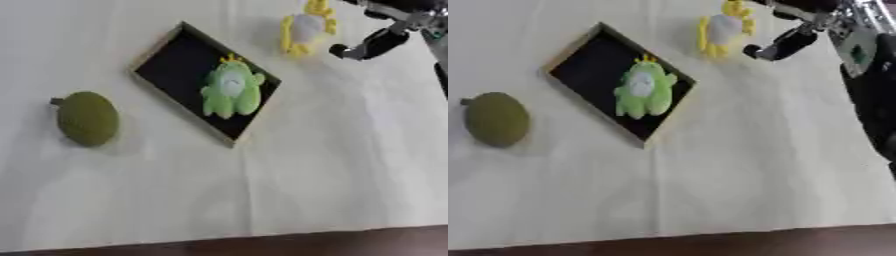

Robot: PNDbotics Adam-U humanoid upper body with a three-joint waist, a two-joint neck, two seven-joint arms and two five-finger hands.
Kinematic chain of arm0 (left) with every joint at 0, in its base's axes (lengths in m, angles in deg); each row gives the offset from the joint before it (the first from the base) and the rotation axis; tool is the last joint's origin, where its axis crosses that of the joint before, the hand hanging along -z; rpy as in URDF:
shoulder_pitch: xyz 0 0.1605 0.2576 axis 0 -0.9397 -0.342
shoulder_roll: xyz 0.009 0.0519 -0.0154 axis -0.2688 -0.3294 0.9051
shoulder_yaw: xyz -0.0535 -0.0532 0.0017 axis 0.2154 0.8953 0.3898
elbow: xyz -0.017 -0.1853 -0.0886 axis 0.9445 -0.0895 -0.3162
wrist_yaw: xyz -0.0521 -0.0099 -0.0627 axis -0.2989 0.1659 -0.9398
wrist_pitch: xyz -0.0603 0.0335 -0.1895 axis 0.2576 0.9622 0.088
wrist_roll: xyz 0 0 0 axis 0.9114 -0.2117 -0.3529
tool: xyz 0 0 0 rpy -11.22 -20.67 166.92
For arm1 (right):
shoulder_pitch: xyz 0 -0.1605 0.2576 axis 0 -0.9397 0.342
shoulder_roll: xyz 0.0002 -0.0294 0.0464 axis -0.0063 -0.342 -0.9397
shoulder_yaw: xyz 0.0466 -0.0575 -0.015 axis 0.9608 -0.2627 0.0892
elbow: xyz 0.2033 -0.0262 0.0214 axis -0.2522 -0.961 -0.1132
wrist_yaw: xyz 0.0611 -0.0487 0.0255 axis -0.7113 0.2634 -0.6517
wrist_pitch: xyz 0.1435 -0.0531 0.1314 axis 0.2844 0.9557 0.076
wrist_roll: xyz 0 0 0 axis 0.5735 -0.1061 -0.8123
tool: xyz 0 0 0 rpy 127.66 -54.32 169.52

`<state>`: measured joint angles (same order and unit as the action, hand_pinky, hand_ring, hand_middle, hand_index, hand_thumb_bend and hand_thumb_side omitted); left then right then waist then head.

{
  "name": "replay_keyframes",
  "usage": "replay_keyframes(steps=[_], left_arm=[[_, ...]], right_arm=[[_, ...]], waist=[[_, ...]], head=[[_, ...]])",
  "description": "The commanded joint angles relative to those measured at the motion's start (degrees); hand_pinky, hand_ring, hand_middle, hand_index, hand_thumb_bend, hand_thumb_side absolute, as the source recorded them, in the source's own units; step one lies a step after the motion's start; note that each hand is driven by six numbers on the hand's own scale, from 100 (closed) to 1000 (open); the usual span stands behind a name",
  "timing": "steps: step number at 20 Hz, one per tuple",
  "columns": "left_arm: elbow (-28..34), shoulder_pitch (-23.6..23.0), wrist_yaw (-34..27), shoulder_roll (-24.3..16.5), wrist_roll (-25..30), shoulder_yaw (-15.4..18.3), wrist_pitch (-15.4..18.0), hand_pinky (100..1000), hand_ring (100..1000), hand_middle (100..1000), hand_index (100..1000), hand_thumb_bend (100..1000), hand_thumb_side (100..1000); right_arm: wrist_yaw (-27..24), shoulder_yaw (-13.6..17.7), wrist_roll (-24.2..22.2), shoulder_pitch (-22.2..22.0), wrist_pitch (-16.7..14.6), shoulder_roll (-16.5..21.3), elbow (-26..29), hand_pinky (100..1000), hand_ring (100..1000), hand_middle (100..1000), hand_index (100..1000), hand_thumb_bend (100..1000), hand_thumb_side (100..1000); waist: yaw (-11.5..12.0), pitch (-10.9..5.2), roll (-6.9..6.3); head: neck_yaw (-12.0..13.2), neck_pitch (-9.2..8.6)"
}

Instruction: Pick up objects on the table and place them in the box.

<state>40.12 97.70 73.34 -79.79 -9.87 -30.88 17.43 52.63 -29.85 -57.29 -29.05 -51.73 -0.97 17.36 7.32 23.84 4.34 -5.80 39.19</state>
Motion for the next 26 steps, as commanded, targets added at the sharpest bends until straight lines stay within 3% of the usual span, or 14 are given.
replay_keyframes(steps=[1,6,10,13,19,26], left_arm=[[0.9,1.0,0.1,-1.6,0.3,0.0,0.1,727,793,752,802,100,660],[0.9,1.4,0.1,-1.7,0.6,-0.2,0.1,727,794,753,802,100,660],[0.9,1.7,0.0,-1.8,0.7,-0.3,0.1,727,795,753,802,100,660],[0.9,1.9,0.0,-1.8,0.8,-0.3,0.1,727,796,753,802,100,660],[0.9,2.0,0.0,-1.9,0.9,-0.4,0.1,726,796,754,802,100,660],[0.9,2.0,0.0,-1.8,1.0,-0.4,0.0,727,798,755,802,100,660]], right_arm=[[2.8,0.0,2.3,2.2,-0.5,0.8,-1.2,946,1000,909,1000,403,319],[7.8,0.0,5.0,3.6,-1.0,-0.2,-4.1,944,1000,912,1000,411,394],[11.2,0.2,6.0,4.5,-1.6,-1.0,-6.4,938,1000,903,994,363,462],[13.3,0.5,6.6,5.1,-1.6,-1.5,-8.1,933,1000,894,983,279,479],[15.3,1.1,7.0,5.8,-1.5,-2.1,-10.4,920,1000,860,947,161,460],[16.2,1.9,7.1,6.5,-0.2,-2.6,-11.8,910,1000,835,925,100,435]], waist=[[0.2,-1.04,-0.06],[0.9,-0.39,0.31],[1.4,0.05,0.57],[1.7,0.27,0.73],[1.8,0.41,0.90],[1.9,0.46,0.91]], head=[[-0.3,-0.69],[-0.7,-1.27],[-1.1,-1.57],[-1.3,-2.09],[-1.7,-4.67],[-2.4,-5.39]])
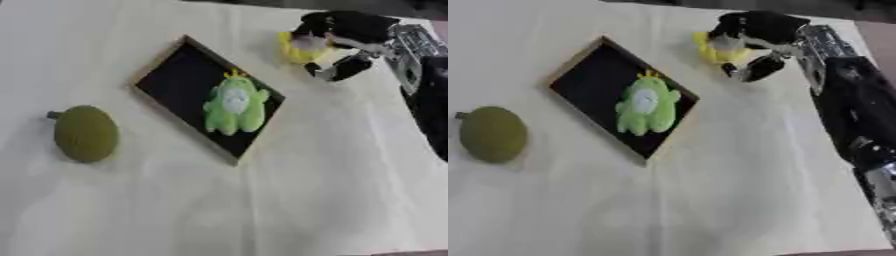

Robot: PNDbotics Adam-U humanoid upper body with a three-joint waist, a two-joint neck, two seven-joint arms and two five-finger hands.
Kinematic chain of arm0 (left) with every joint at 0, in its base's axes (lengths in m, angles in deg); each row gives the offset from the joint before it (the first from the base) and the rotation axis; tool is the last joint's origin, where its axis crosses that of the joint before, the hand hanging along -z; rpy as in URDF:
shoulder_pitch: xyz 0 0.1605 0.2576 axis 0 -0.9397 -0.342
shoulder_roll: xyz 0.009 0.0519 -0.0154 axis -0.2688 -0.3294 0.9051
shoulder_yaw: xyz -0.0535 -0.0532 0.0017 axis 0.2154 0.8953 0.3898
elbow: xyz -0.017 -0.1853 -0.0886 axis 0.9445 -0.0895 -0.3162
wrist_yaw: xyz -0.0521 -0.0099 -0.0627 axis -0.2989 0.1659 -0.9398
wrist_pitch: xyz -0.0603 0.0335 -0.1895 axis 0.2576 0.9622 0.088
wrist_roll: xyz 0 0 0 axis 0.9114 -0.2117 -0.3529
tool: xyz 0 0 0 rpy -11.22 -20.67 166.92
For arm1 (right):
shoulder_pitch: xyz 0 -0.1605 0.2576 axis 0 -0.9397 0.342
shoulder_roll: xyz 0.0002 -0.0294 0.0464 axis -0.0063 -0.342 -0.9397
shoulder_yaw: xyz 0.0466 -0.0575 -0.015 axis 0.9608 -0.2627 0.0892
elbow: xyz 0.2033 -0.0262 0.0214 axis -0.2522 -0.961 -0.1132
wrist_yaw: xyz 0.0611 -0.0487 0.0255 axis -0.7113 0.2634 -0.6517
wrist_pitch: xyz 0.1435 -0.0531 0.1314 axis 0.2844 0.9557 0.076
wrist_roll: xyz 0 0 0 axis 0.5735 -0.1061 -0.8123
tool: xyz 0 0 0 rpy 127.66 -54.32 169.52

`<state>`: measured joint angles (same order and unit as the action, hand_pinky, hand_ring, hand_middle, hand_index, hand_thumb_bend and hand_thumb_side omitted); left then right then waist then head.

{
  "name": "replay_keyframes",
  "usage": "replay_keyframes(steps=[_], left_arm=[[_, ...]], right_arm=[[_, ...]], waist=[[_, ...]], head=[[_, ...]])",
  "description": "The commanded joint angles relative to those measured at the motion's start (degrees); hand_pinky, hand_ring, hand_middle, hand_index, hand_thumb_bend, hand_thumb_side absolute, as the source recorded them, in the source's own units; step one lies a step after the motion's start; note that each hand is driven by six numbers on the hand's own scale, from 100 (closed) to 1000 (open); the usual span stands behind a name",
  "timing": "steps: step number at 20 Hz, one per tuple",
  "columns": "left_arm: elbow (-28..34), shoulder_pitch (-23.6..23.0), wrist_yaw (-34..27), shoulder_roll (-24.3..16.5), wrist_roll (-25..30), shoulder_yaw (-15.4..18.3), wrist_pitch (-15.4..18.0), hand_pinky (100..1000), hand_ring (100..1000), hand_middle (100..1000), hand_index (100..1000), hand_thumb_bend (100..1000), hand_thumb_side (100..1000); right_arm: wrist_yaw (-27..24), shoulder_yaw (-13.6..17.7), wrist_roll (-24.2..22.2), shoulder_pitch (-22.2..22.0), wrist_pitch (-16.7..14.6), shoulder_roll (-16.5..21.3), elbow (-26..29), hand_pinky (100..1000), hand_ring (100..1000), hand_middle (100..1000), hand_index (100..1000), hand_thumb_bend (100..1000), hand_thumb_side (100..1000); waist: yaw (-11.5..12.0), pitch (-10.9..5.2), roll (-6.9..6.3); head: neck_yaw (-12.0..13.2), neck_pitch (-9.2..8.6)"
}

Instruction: Pick up objects on the table and place them in the box.

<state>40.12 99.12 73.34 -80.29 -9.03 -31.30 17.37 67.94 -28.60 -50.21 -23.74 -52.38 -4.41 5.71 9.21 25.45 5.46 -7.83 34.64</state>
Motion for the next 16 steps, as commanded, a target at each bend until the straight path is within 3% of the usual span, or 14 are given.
replay_keyframes(steps=[1,5,11,16], left_arm=[[0.9,0.6,0.0,-1.3,0.2,0.0,0.0,727,798,755,802,100,661],[0.9,0.7,0.0,-1.2,0.3,-0.1,-0.1,727,799,755,802,100,661],[0.9,0.7,-0.2,-1.0,0.4,-0.1,-0.2,726,800,756,802,100,661],[0.9,0.8,-0.2,-0.8,0.5,-0.1,-0.3,726,800,755,803,100,661]], right_arm=[[0.8,0.7,0.1,1.2,0.5,0.8,-0.2,907,1000,826,917,100,425],[-0.2,0.8,0.1,1.4,0.9,0.5,-0.1,898,1000,794,886,100,390],[-0.5,0.7,3.4,1.4,2.1,0.2,0.7,829,860,650,766,110,485],[0.6,0.7,7.6,1.3,3.2,-0.4,0.0,813,799,590,707,100,464]], waist=[[0.0,-1.12,-0.23],[0.0,-1.08,-0.23],[0.1,-0.98,-0.18],[0.3,-0.86,-0.15]], head=[[-0.4,-0.82],[-0.4,-0.69],[-0.4,-0.66],[-0.6,-0.80]])
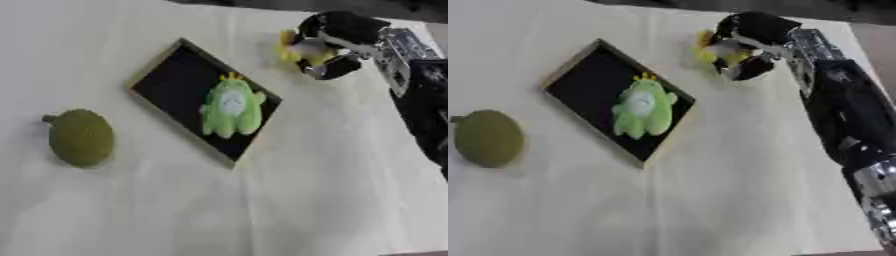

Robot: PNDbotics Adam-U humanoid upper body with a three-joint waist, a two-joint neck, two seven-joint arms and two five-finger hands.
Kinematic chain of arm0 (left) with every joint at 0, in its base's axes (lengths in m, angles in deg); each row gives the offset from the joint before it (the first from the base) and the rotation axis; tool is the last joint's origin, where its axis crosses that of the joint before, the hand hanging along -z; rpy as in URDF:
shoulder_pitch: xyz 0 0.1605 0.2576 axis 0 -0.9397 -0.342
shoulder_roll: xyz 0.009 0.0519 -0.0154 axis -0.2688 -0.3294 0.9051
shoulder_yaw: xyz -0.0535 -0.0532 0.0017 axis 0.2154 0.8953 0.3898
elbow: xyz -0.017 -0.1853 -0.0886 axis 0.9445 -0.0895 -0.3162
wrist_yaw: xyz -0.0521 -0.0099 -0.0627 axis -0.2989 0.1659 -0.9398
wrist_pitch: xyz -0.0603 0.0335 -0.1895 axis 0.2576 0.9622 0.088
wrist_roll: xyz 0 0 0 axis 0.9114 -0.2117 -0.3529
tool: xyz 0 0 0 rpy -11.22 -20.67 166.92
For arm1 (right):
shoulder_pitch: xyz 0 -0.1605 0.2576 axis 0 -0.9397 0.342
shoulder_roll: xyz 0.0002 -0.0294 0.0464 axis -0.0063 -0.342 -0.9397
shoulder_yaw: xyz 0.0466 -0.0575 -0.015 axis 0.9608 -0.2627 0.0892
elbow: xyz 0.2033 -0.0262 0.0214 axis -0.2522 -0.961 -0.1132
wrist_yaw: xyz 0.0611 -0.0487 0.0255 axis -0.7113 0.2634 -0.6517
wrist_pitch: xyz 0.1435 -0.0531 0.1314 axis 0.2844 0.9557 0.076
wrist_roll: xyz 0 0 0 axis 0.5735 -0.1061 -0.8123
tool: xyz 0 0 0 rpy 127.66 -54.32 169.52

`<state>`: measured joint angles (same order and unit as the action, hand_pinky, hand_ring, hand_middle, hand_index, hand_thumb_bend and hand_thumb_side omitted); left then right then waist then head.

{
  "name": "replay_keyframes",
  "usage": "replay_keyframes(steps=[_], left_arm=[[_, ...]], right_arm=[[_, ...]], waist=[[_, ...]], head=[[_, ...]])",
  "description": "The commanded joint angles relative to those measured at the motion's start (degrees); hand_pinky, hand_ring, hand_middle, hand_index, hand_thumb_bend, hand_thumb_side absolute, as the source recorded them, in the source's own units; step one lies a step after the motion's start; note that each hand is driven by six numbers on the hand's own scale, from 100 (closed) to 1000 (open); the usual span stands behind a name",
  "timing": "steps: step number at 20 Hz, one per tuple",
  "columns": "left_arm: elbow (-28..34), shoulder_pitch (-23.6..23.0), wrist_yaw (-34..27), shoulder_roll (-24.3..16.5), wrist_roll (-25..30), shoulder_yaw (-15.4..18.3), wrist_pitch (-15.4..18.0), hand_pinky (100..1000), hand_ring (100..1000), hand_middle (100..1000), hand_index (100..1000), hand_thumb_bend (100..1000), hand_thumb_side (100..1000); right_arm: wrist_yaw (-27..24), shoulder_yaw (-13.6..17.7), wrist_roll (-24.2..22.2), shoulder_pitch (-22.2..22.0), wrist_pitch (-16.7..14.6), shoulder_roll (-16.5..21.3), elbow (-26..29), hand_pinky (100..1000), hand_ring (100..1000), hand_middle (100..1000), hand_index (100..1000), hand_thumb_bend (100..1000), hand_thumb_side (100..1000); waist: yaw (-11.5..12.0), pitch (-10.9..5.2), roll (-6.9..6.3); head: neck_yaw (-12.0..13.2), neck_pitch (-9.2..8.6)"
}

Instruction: Pick up objects on the table and place them in the box.

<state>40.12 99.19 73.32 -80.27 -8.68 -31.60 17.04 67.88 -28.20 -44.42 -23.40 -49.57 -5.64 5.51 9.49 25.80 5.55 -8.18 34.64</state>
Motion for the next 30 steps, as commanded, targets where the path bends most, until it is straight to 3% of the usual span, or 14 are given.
replay_keyframes(steps=[1,7,15,24,30], left_arm=[[0.9,0.8,-0.2,-0.7,0.1,0.2,0.0,726,800,755,803,100,661],[0.9,0.7,-0.2,-0.6,0.1,0.3,-0.3,726,799,750,803,100,663],[0.9,0.3,-0.3,-0.4,0.1,0.3,-0.6,725,796,746,803,100,662],[0.9,-0.1,-0.5,-0.2,0.1,0.4,-0.7,725,793,741,803,100,660],[0.9,0.0,-0.7,-0.2,0.1,0.2,-0.7,725,793,742,803,100,658]], right_arm=[[0.8,0.2,2.4,0.9,0.5,0.7,0.1,812,796,587,705,100,460],[-1.3,0.3,5.2,0.6,-0.2,0.4,-0.5,814,771,544,659,100,330],[-8.2,0.1,3.4,0.2,-2.5,1.7,2.5,818,775,550,666,100,251],[-18.2,-1.7,-1.6,0.1,-4.6,2.7,8.0,820,769,536,653,100,195],[-25.4,-4.6,-8.4,1.2,-6.6,1.1,11.7,822,768,536,651,100,196]], waist=[[0.1,-1.20,-0.23],[0.1,-1.19,-0.32],[-0.6,-2.06,-0.64],[-1.1,-3.18,-0.91],[-0.9,-3.66,-0.78]], head=[[-0.3,-0.80],[-0.4,-0.54],[-0.3,0.30],[-0.2,1.41],[-0.7,2.70]])
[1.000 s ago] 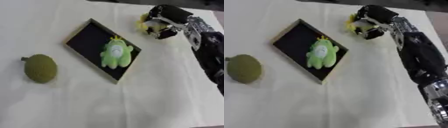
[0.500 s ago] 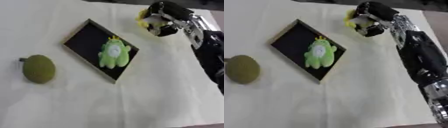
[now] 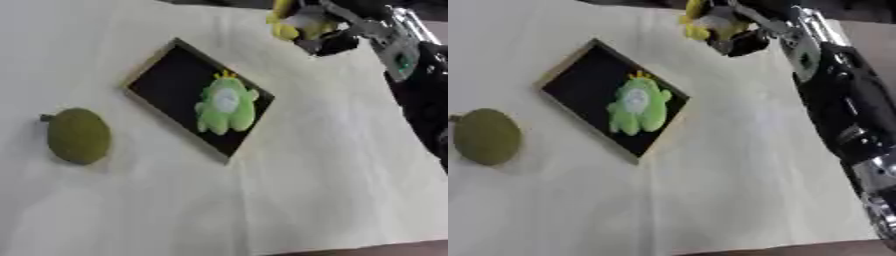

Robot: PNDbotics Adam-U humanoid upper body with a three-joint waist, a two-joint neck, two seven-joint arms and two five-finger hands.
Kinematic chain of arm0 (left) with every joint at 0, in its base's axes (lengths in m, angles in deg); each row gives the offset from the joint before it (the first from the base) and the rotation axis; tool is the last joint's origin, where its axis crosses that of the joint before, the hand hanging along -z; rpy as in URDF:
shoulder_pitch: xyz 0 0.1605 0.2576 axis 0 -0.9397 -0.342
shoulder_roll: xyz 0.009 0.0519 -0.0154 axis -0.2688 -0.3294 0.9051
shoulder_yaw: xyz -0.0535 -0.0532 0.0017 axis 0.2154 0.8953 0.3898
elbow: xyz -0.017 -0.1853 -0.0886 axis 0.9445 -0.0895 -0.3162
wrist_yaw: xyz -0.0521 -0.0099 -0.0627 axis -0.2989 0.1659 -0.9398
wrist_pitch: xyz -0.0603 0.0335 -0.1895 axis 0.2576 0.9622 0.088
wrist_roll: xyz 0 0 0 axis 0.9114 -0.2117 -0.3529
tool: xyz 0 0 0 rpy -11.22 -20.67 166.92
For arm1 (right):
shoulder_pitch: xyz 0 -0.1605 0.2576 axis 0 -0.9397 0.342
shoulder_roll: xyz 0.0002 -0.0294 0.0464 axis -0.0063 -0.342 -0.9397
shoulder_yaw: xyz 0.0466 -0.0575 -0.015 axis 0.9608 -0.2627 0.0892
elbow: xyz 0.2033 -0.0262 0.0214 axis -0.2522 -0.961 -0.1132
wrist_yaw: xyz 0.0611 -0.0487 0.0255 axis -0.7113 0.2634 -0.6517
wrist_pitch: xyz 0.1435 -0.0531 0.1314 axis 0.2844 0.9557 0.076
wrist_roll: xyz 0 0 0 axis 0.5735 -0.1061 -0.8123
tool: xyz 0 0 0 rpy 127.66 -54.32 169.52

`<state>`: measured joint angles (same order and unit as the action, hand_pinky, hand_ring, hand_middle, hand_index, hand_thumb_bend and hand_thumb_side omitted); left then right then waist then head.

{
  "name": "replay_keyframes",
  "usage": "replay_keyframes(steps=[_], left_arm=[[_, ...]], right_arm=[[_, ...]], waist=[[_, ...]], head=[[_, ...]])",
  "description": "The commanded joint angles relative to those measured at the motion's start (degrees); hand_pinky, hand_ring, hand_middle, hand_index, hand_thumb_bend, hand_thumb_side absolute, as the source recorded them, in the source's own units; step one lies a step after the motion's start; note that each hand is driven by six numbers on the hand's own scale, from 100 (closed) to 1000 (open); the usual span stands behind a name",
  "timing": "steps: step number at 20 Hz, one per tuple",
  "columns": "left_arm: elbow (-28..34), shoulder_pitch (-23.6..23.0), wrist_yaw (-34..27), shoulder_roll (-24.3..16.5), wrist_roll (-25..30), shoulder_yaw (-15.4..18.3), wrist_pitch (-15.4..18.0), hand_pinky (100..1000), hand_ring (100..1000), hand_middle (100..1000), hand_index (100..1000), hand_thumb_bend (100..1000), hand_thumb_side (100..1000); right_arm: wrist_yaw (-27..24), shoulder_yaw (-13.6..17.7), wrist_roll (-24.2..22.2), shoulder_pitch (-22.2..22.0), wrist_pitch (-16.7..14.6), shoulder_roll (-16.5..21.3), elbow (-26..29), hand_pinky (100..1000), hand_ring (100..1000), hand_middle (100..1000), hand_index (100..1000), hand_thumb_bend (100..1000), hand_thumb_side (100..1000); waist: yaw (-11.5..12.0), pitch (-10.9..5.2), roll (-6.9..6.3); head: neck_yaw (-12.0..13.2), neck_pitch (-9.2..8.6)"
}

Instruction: Pick up objects on the table and place them in the box.

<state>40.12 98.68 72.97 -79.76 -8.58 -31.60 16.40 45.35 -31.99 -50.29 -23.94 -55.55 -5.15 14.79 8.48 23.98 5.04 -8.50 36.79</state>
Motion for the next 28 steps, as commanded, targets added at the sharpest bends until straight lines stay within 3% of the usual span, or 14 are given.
replay_keyframes(steps=[1,7,12,20,28], left_arm=[[0.9,0.6,-0.4,-0.6,0.0,0.2,0.0,725,793,741,803,100,658],[0.9,1.5,-0.8,-0.6,-0.4,0.4,0.7,724,791,740,802,100,652],[0.9,3.4,-1.4,-0.8,-1.5,0.5,2.1,725,788,737,802,100,646],[0.9,4.8,-2.2,-0.3,-1.2,0.0,2.9,725,788,736,801,100,645],[0.9,5.2,-2.6,0.2,-0.5,-0.2,2.8,725,790,737,801,100,647]], right_arm=[[-3.9,-1.3,-3.9,2.1,-0.8,-0.1,2.8,823,768,536,651,100,196],[-8.3,-3.7,-10.9,4.0,-1.2,-5.0,4.4,827,767,534,647,100,196],[-9.1,-4.5,-15.0,5.0,-1.3,-10.2,4.5,825,766,534,647,100,194],[-3.0,-2.0,-15.3,5.5,0.8,-17.1,1.2,836,771,532,641,100,195],[4.6,-1.2,-12.5,4.6,1.1,-20.4,-1.5,846,779,541,647,100,208]], waist=[[0.2,-1.87,-0.25],[1.3,-2.33,-0.11],[2.9,-2.62,-0.09],[4.7,-2.38,0.01],[5.2,-1.91,0.06]], head=[[-0.5,0.74],[-1.5,1.56],[-3.1,2.10],[-4.9,1.97],[-5.0,1.28]])
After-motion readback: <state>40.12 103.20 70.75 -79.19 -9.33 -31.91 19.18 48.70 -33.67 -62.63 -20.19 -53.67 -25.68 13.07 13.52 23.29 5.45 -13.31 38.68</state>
